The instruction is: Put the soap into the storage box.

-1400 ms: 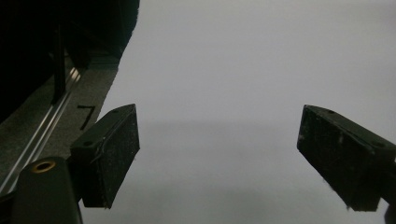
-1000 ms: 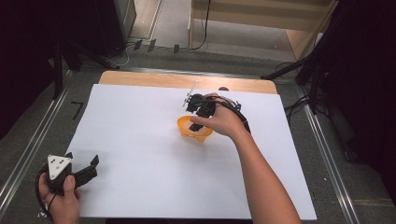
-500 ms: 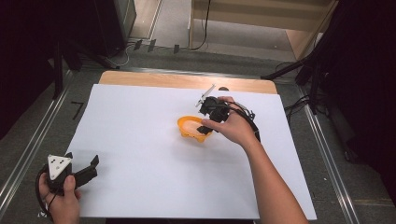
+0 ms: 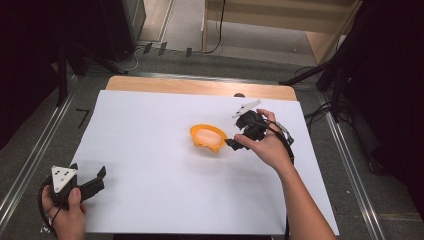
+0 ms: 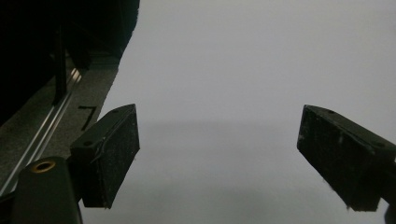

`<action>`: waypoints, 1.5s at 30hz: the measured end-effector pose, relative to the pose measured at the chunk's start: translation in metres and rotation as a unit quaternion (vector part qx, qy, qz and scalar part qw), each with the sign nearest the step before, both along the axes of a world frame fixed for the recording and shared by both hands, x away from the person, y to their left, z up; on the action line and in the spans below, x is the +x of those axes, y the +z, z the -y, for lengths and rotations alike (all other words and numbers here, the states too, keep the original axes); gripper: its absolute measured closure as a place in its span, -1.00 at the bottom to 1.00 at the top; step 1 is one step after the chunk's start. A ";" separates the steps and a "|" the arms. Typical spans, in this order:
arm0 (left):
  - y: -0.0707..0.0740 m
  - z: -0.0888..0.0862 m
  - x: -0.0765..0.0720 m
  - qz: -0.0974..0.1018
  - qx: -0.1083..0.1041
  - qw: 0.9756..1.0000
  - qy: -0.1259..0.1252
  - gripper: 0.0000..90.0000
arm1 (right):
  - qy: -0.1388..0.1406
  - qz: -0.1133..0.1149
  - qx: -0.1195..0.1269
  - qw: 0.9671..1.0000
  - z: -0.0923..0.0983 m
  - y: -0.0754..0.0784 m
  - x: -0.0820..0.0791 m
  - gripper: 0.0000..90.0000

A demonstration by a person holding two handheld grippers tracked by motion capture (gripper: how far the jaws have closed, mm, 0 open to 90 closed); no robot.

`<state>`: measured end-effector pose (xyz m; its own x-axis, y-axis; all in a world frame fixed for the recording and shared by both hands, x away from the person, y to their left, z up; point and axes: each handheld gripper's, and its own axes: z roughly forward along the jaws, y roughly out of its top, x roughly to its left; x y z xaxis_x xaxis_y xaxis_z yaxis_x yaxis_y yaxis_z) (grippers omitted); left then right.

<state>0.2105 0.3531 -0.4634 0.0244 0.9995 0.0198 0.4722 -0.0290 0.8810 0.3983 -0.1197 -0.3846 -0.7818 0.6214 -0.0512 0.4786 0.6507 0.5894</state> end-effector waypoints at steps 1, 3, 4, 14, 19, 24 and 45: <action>0.000 0.000 0.000 0.000 0.000 1.000 0.000 -0.69 | 0.000 0.000 0.000 1.000 0.000 0.000 0.000 -0.92; 0.000 0.000 0.000 0.001 0.000 1.000 0.000 -0.69 | -0.007 0.000 0.011 1.000 0.010 -0.004 -0.003 -1.00; 0.000 0.000 0.000 0.001 0.000 1.000 -0.001 -0.69 | -0.011 -0.001 0.016 1.000 0.013 -0.005 -0.005 -1.00; 0.000 0.000 0.000 0.002 0.002 1.000 0.000 -0.69 | -0.028 0.005 0.046 0.999 0.041 -0.018 -0.020 -1.00; 0.000 0.001 0.000 0.002 0.002 1.000 0.000 -0.69 | -0.037 0.012 0.064 0.997 0.055 -0.026 -0.030 -1.00; 0.000 0.001 0.000 0.003 0.002 1.000 0.000 -0.69 | -0.048 0.024 0.089 0.995 0.069 -0.031 -0.039 -1.00; 0.000 0.001 -0.001 0.004 0.007 1.000 0.000 -0.69 | -0.093 0.056 0.139 0.984 0.115 -0.058 -0.070 -1.00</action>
<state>0.2098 0.3516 -0.4635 0.0250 0.9991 0.0348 0.4657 -0.0425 0.8839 0.3286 -0.2345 -0.4425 -0.6518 0.7558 0.0624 0.4971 0.3637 0.7878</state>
